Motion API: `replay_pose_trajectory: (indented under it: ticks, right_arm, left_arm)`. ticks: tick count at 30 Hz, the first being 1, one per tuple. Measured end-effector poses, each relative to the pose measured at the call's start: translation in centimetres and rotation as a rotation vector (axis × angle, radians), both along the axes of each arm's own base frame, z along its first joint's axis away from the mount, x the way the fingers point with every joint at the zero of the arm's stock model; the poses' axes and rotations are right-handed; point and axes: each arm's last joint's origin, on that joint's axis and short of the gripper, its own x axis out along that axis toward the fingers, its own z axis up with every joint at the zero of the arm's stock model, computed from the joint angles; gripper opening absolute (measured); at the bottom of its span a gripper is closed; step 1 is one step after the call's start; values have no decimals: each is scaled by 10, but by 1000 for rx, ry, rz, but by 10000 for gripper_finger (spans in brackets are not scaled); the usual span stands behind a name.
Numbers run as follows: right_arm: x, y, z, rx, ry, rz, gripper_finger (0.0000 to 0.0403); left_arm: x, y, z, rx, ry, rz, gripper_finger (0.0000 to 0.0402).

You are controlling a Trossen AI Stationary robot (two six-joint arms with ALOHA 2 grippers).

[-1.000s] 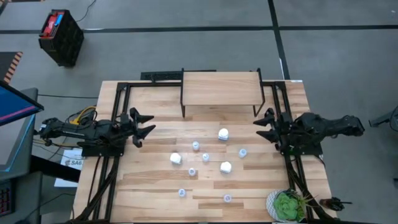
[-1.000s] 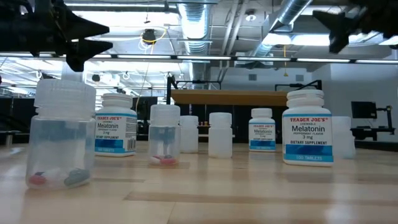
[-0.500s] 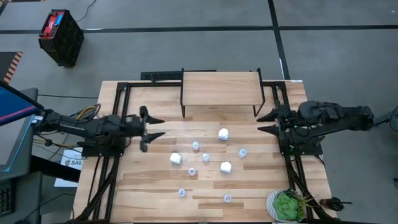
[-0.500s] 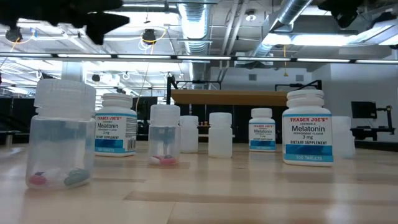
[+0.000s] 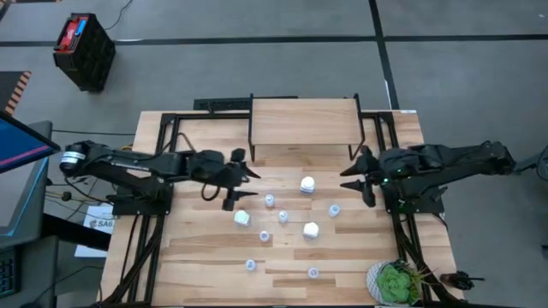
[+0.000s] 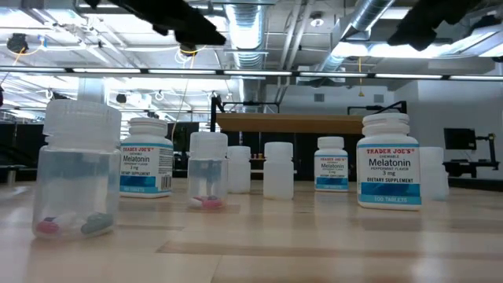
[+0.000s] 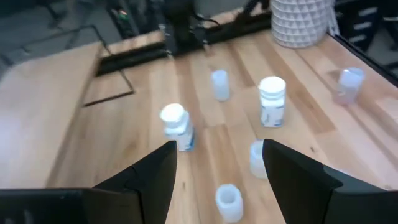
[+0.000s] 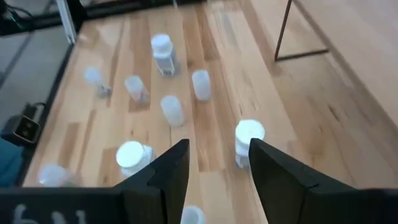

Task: Pick and place medicine bottles onto shelf by color
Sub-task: Put the top right white pill bottle on the shelf

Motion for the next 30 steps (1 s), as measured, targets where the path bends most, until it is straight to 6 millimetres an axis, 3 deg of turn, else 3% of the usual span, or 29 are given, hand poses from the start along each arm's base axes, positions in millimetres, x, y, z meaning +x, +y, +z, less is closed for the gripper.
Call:
replay_pose_trajectory:
  ticks: [12, 20, 30]
  right_arm:
    - [30, 6, -28, 56, 214, 0, 185]
    - [38, 12, -54, 144, 461, -27, 173]
    - [61, 28, -83, 129, 599, -4, 181]
  left_arm:
    - [30, 9, -41, 11, 174, 7, 226]
    - [29, 9, -39, 13, 159, 7, 226]
    - [29, 9, -39, 14, 162, 8, 226]
